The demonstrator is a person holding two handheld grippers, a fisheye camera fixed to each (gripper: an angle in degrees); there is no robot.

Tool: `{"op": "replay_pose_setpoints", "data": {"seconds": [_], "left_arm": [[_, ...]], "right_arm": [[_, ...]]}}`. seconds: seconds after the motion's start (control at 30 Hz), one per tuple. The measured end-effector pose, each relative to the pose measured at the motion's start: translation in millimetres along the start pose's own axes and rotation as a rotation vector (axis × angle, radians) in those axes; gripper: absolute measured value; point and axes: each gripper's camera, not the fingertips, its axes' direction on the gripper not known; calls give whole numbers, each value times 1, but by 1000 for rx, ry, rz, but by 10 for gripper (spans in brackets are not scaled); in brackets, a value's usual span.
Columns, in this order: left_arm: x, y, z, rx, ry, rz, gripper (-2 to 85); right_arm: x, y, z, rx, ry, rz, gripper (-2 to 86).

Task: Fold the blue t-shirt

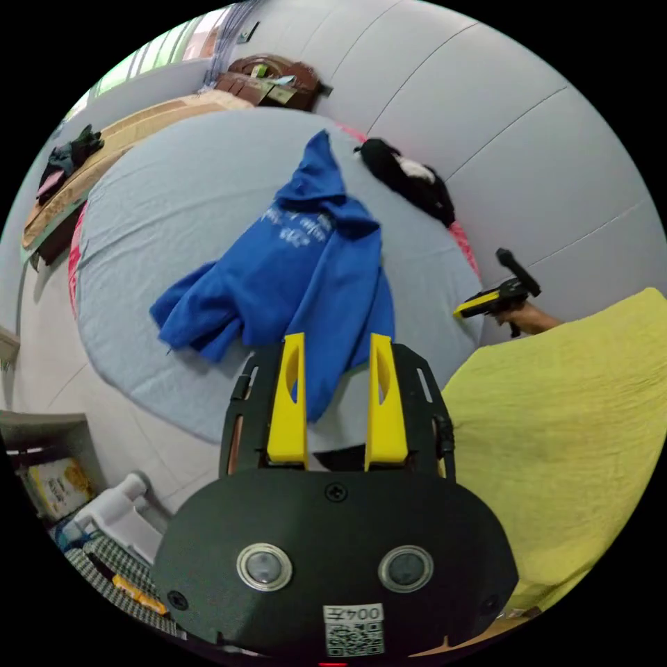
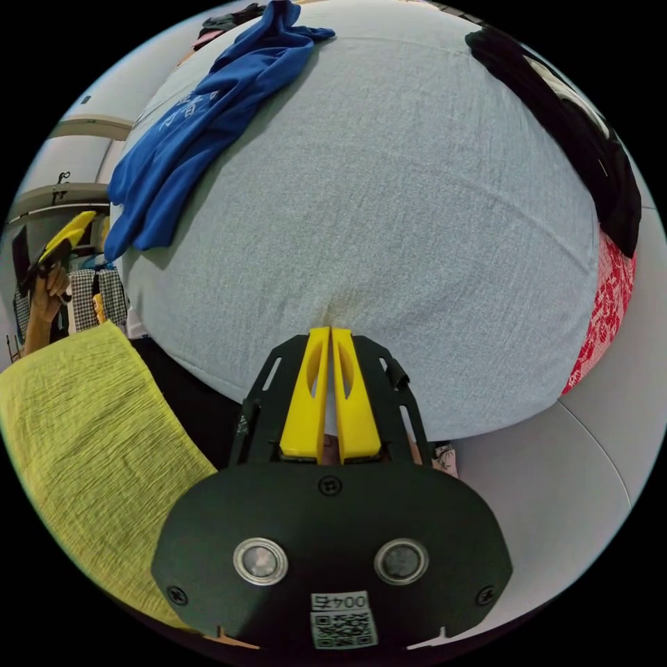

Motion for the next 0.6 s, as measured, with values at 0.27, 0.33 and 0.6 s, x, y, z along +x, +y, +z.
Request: {"op": "replay_pose_setpoints", "data": {"seconds": [0.27, 0.33, 0.6], "left_arm": [[-43, 24, 14, -16, 3, -135, 128], [-43, 20, 24, -54, 9, -130, 131], [-37, 6, 37, -78, 158, -121, 53]], "right_arm": [[-12, -13, -2, 23, -22, 11, -8], [-17, -17, -3, 23, -18, 24, -8], [-35, -36, -8, 18, -52, 45, -7]]}}
